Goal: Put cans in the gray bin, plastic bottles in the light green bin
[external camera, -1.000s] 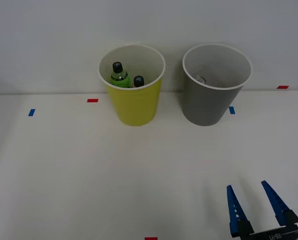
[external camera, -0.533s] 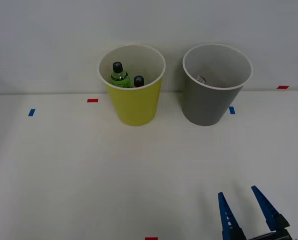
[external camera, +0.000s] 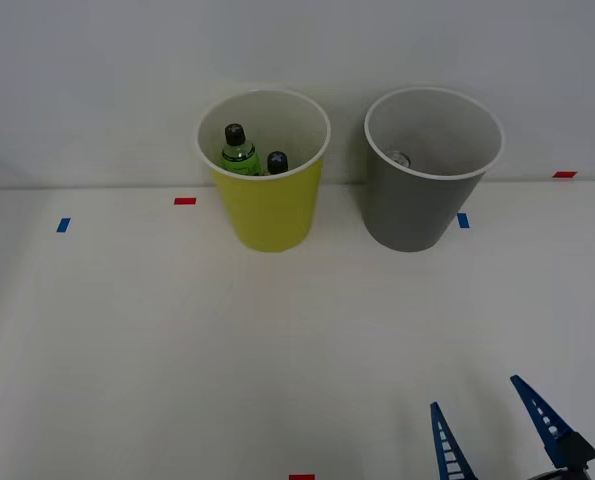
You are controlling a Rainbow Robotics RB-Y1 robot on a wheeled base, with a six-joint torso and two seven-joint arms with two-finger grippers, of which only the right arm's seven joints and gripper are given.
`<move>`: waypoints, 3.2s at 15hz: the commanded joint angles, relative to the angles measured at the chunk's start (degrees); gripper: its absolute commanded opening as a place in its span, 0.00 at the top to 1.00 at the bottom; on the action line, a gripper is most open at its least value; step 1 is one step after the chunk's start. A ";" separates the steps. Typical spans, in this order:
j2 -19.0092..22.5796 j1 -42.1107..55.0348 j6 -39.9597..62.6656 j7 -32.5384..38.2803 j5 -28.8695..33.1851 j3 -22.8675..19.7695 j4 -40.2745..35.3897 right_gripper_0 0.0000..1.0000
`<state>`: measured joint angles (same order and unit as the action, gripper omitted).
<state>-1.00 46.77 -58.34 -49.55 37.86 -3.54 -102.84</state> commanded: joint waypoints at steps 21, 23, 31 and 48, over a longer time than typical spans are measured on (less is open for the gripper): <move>0.04 3.41 -8.81 -22.69 -25.90 3.98 14.16 0.00; 0.04 3.15 -8.99 -23.75 -26.08 3.45 13.55 0.00; 0.04 3.15 -9.43 -15.75 -20.45 -1.03 9.85 0.00; 0.00 0.07 -9.95 -5.99 -11.66 -5.16 9.68 0.00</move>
<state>-1.00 46.77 -68.28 -55.48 26.41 -8.95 -93.14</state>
